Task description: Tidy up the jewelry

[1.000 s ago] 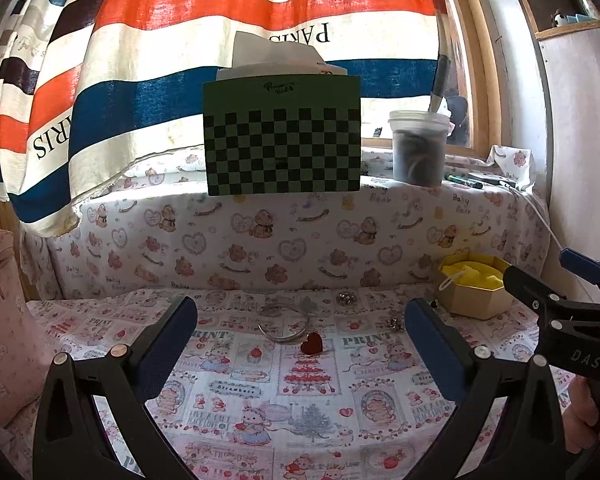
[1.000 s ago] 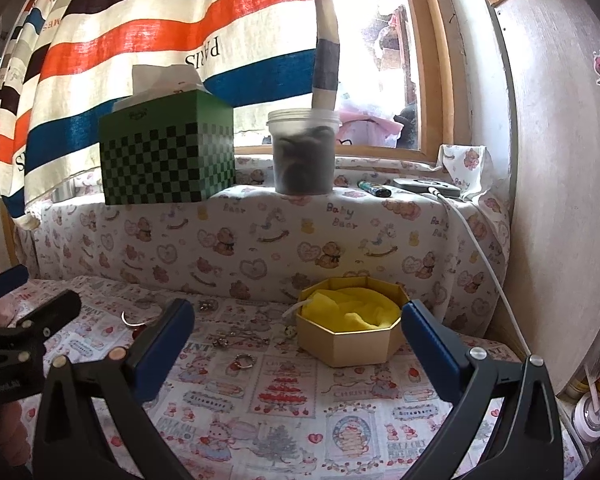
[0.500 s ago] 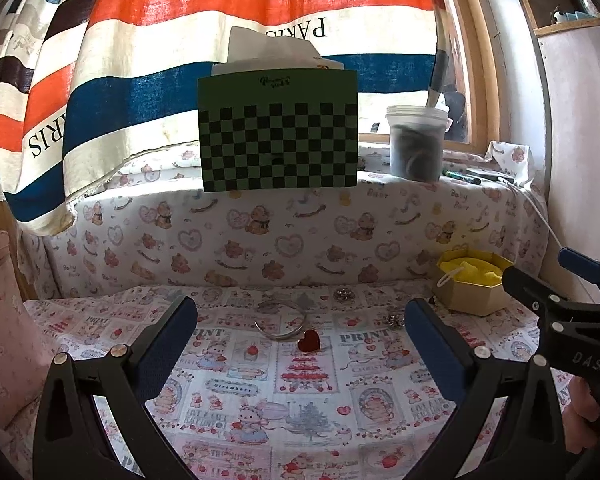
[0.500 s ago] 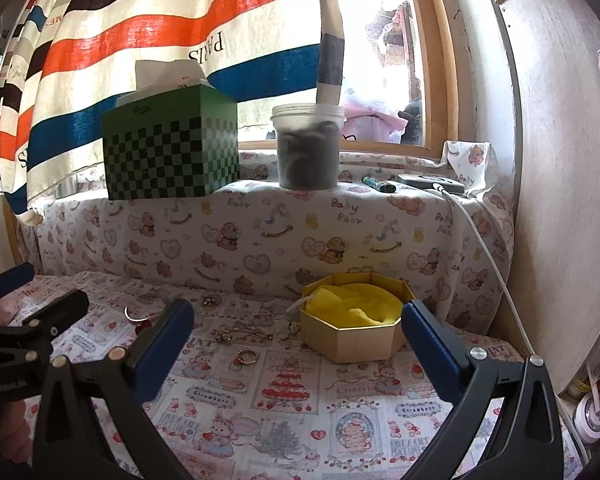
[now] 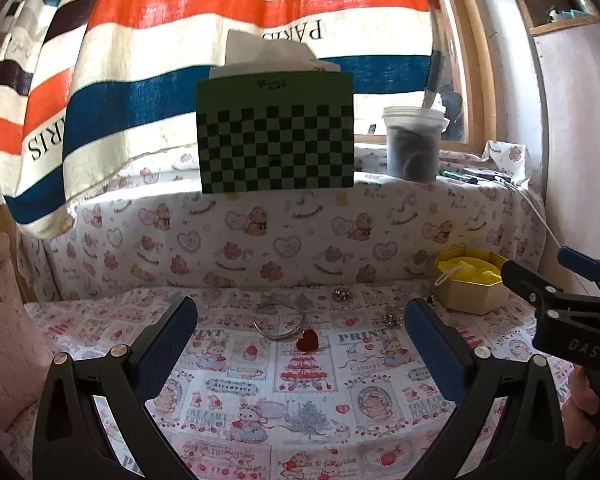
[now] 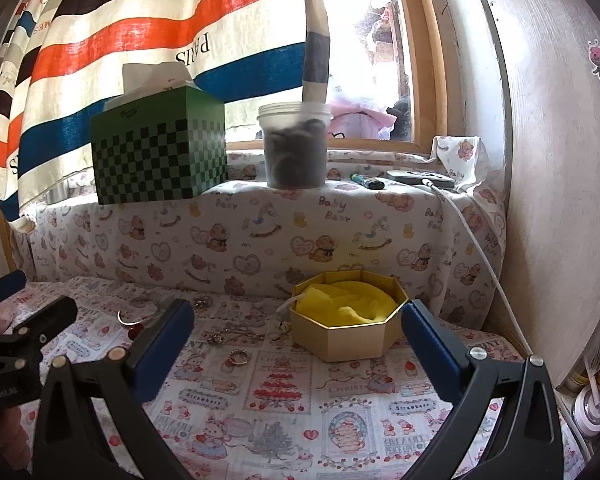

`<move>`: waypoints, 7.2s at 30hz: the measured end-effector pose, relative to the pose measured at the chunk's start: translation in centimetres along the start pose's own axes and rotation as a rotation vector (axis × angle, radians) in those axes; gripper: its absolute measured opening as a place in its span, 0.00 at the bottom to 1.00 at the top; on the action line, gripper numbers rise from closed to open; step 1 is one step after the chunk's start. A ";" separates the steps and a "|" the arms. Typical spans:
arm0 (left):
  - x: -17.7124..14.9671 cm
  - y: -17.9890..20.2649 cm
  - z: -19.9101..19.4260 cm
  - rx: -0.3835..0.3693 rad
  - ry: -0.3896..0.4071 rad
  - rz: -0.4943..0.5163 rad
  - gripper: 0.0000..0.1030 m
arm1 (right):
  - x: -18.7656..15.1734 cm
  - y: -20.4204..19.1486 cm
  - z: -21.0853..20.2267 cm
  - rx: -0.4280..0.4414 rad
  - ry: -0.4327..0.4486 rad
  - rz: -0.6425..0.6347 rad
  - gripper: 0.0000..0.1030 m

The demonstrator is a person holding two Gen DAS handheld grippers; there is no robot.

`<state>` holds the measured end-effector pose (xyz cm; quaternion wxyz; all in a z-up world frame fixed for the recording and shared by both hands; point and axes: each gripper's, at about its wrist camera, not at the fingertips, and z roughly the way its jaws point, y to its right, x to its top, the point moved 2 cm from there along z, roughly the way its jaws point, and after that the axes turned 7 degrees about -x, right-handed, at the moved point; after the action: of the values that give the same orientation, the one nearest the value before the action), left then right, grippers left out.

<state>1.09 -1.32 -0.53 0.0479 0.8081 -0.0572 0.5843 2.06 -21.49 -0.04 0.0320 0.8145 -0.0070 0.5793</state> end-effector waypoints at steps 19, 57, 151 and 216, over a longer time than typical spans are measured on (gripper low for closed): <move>-0.1 -1.2 0.5 -0.011 -0.028 -0.052 1.00 | -0.1 -0.3 -0.2 -0.003 0.010 -0.014 1.00; -0.6 -10.4 7.6 0.074 -0.489 -0.202 0.97 | -1.9 -5.3 8.9 0.116 -0.685 -0.075 0.51; -0.9 -7.0 13.8 -0.021 -0.694 0.119 0.53 | 1.3 0.9 6.1 0.211 -0.522 0.073 0.18; 4.2 -7.9 9.3 -0.188 -0.611 -0.051 0.62 | 2.7 2.7 4.5 0.255 -0.480 0.165 0.18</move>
<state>12.28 5.05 0.45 0.1174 0.9394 -0.1024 0.3053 7.09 -24.38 1.15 -0.1204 0.9225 -0.0075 0.3666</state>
